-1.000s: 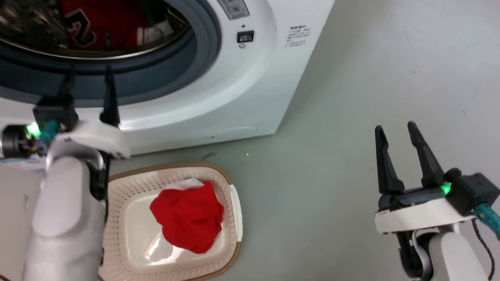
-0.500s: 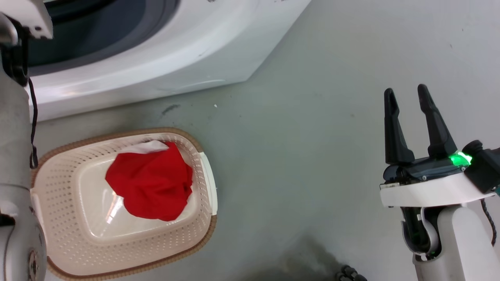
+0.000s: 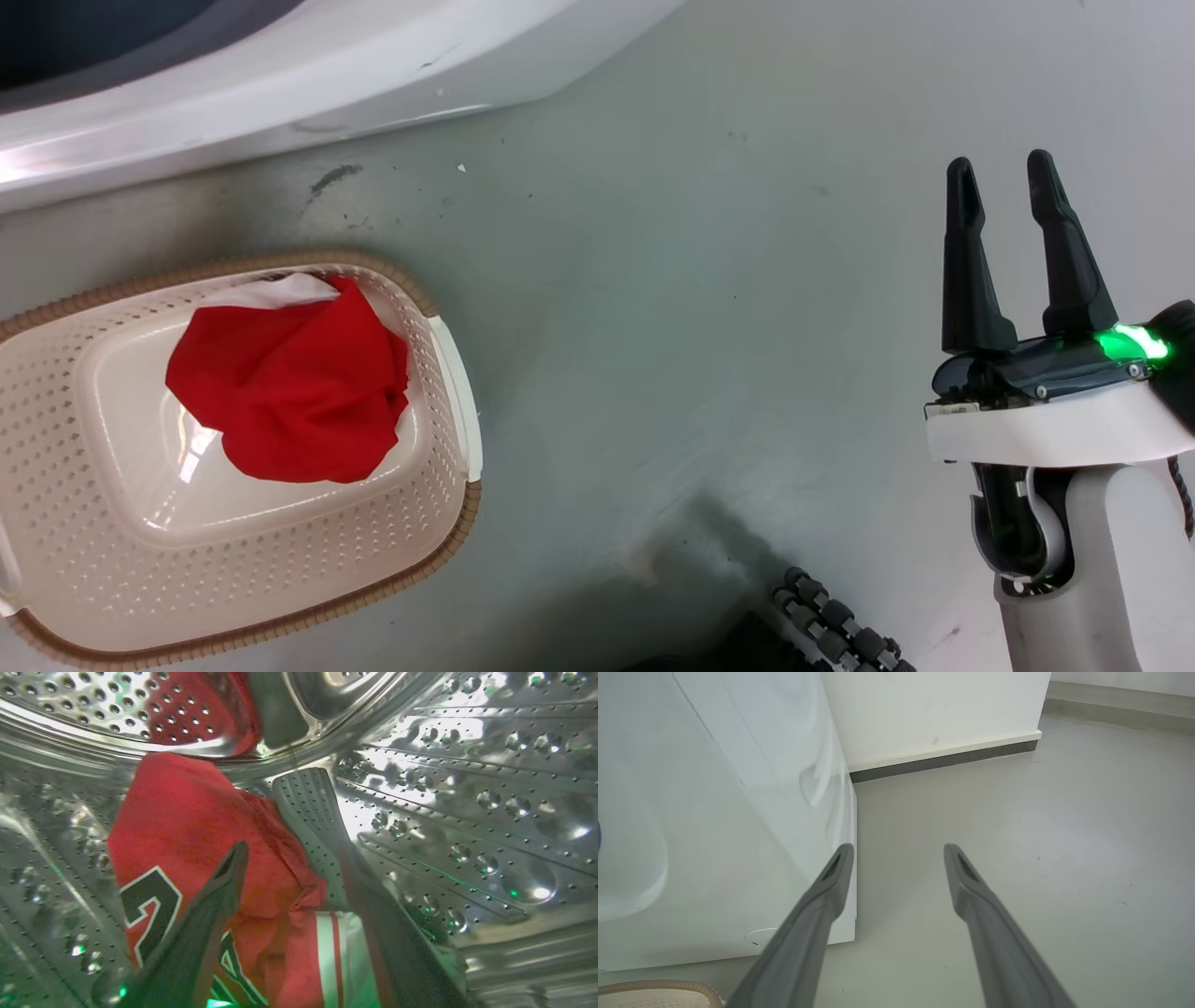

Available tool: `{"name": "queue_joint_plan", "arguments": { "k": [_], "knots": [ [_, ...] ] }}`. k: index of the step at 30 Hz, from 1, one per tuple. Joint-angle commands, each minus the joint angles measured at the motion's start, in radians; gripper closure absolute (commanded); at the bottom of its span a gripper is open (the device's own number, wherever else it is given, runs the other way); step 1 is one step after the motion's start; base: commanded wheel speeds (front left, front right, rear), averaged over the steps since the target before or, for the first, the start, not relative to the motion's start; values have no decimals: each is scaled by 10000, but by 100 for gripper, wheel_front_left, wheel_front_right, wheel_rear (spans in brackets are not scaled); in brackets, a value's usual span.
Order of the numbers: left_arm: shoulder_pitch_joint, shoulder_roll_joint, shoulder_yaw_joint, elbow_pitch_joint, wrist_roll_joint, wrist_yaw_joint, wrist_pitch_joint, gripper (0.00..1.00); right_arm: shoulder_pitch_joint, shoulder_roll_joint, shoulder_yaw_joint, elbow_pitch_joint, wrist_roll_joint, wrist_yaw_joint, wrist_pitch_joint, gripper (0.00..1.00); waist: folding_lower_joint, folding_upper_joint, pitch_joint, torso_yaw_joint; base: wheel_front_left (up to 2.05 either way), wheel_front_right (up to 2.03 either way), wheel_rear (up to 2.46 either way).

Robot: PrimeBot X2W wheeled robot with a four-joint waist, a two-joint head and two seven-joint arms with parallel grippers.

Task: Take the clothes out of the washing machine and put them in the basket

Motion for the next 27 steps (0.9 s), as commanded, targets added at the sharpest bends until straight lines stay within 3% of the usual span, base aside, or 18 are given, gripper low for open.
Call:
{"name": "queue_joint_plan", "arguments": {
  "k": [1, 6, 13, 27],
  "knots": [
    [-312, 45, -76, 148, -21, -25, 303, 0, -181, 14, -17, -68, 73, -7, -23, 0, -2, 0, 181, -46, 0, 0, 0],
    [-1408, 82, -612, 904, -229, -74, 2377, 0, -196, 14, -17, -197, 217, -7, -23, 0, -2, 0, 482, -107, 0, 0, 0],
    [-2228, 192, -1606, 1205, -980, -78, 4111, 0, -132, 14, 45, -248, 354, -7, -23, 0, -2, 0, 726, -225, 0, 0, 0],
    [-2097, 498, -2768, 1192, -1916, -79, 4310, 0, -256, 14, 45, -250, 359, -7, -23, 0, -2, 0, 975, -256, 0, 0, 0]
  ]
}}
